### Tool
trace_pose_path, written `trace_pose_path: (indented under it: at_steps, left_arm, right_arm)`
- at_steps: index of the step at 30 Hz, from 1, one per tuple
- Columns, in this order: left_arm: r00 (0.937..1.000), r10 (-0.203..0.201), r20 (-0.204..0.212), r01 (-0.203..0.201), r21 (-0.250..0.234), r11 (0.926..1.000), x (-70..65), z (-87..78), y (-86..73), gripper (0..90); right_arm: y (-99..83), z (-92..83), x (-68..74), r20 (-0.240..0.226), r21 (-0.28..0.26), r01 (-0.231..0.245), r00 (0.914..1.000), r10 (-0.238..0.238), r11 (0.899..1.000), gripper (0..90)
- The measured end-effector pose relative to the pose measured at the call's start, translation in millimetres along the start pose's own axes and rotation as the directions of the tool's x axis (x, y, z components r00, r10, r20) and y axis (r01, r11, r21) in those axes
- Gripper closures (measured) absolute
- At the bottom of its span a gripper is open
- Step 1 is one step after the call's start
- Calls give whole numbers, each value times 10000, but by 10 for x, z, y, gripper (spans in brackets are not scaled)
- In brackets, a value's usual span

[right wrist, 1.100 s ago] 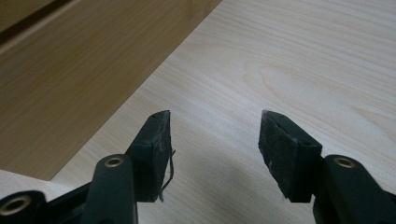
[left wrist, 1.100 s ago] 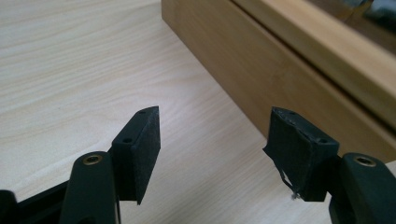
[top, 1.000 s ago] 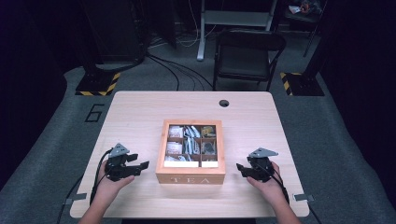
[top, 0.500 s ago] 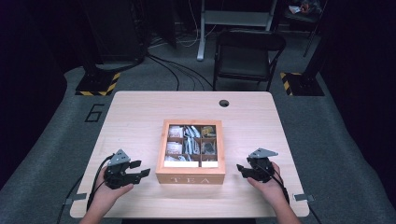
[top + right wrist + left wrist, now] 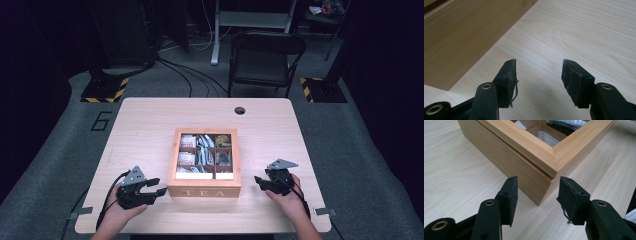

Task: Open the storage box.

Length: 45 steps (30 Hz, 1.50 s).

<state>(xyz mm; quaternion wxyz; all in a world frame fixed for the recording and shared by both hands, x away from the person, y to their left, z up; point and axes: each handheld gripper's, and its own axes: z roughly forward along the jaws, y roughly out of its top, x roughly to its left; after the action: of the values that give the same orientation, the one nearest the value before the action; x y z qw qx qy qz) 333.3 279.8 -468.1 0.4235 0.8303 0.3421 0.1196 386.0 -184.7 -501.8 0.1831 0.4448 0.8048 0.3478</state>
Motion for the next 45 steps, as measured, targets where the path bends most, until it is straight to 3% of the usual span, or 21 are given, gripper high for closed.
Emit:
trace_pose_path:
  at_steps: [12, 22, 35, 45]
  left_arm:
    - [9998, 187, 98, -188, 63, 9998, -73, 62, 28, 574]
    - [9987, 493, -105, -492, 69, 9988, -134, 128, 46, 634]
    - [9987, 469, -185, -468, 78, 9989, -147, 122, 86, 650]
    - [9996, 212, -164, -211, 31, 9998, -146, 113, 131, 638]
  right_arm:
    - [-10, 11, -19, -24, -60, -107, 9999, 107, 9999, 453]
    - [-12, 16, -27, -10, -39, -210, 9998, 210, 9998, 452]
    - [-9, 23, -25, -99, -66, -208, 9997, 207, 9998, 452]
    - [37, -40, 10, -346, -259, -195, 9992, 186, 9995, 450]
